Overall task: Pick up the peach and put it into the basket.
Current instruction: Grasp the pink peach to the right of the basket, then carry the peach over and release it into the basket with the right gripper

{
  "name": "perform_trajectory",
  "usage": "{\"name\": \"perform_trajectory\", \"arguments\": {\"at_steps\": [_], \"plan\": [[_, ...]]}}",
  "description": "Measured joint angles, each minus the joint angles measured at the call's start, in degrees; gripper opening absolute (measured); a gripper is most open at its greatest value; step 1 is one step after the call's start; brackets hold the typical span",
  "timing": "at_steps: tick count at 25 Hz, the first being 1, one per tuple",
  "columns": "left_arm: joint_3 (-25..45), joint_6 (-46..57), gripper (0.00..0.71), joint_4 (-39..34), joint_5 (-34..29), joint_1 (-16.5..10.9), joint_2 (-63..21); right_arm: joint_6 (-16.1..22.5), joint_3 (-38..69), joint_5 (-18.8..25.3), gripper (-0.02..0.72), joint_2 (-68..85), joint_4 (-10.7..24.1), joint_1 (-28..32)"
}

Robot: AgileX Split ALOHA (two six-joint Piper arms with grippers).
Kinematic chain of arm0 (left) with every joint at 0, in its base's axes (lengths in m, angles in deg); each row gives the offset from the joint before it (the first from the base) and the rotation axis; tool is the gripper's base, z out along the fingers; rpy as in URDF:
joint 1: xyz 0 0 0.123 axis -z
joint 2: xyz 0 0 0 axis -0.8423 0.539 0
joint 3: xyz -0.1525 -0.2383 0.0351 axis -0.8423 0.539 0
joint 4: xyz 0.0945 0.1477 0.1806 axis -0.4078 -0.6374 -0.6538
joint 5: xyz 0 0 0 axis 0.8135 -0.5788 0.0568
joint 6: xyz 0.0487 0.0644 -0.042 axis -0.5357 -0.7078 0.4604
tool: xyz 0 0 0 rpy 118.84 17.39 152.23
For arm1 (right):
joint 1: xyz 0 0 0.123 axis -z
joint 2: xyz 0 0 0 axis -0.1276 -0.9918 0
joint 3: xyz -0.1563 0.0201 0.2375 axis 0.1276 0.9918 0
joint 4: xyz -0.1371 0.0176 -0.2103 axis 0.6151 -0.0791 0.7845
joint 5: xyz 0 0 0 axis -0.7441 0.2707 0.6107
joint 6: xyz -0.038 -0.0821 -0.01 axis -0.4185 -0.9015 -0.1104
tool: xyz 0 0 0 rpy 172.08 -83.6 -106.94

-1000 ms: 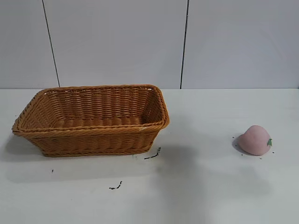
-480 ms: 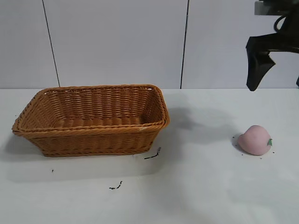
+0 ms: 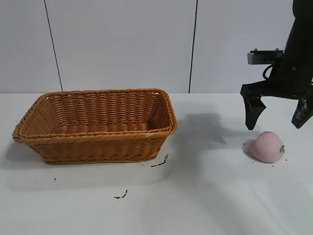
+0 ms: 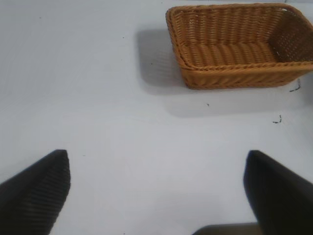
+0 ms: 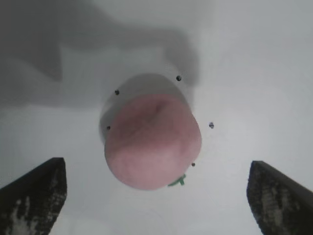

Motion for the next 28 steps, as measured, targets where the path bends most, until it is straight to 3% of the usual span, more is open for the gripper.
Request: {"name": "perform_trajectory", "arguments": {"at_steps": [5, 7, 9, 12, 14, 17, 23, 28], "plan": [[0.0, 0.0, 0.693, 0.0, 0.0, 0.0, 0.0, 0.0, 0.0, -0.19, 0.694, -1.65, 0.0, 0.0], [0.0, 0.0, 0.693, 0.0, 0.0, 0.0, 0.0, 0.0, 0.0, -0.12, 0.629, -1.65, 0.0, 0.0], [0.0, 0.0, 0.693, 0.0, 0.0, 0.0, 0.0, 0.0, 0.0, -0.12, 0.452, -1.65, 0.0, 0.0], [0.0, 0.0, 0.693, 0.0, 0.0, 0.0, 0.0, 0.0, -0.12, 0.58, 0.123, -1.47, 0.0, 0.0], [0.0, 0.0, 0.693, 0.0, 0.0, 0.0, 0.0, 0.0, -0.59, 1.07, 0.013, -0.54, 0.0, 0.0], [0.0, 0.0, 0.693, 0.0, 0.0, 0.0, 0.0, 0.0, -2.4, 3.65, -0.008, 0.85, 0.0, 0.0], [0.0, 0.0, 0.693, 0.0, 0.0, 0.0, 0.0, -0.05, -12.76, 13.97, -0.008, 7.39, -0.17, -0.12], [0.0, 0.0, 0.693, 0.0, 0.0, 0.0, 0.0, -0.05, -23.88, 20.62, -0.008, 9.0, -2.77, -0.12]]}}
